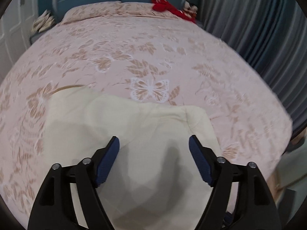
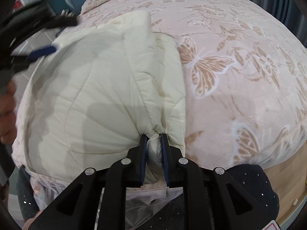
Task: Fold large clothes
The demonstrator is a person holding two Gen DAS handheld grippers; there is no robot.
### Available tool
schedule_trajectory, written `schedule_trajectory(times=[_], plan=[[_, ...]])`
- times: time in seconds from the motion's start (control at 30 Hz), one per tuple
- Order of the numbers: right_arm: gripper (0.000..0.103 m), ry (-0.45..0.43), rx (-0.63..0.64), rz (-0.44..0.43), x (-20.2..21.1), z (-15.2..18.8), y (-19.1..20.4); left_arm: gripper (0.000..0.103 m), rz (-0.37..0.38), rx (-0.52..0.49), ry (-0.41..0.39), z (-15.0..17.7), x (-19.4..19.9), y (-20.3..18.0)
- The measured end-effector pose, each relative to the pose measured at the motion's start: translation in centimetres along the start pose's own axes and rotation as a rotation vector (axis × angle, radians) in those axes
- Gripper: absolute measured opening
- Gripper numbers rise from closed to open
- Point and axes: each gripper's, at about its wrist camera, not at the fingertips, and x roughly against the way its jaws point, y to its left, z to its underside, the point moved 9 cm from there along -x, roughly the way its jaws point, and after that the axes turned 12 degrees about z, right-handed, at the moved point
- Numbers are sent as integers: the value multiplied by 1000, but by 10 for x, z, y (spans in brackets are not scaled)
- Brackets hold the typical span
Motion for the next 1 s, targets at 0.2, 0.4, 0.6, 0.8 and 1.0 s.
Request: schedule_trajectory(times=[0.2,0.4,0.6,0.8,1.0], plan=[[45,-15,-162,-132,26,-13,-17,85,61,182,-67,10,60,51],[77,-28,-180,-163,26,-27,-16,85,172,442,-68,49,86,112],[87,91,-304,-289,-6,-22,-16,85,250,556,16,102,73,131],[90,181,-421,-482,-23,-11,2,89,470,697,21,123,53,116],[72,180,-426,-527,-20,-13,15,93,459,683,22,125,45,101]])
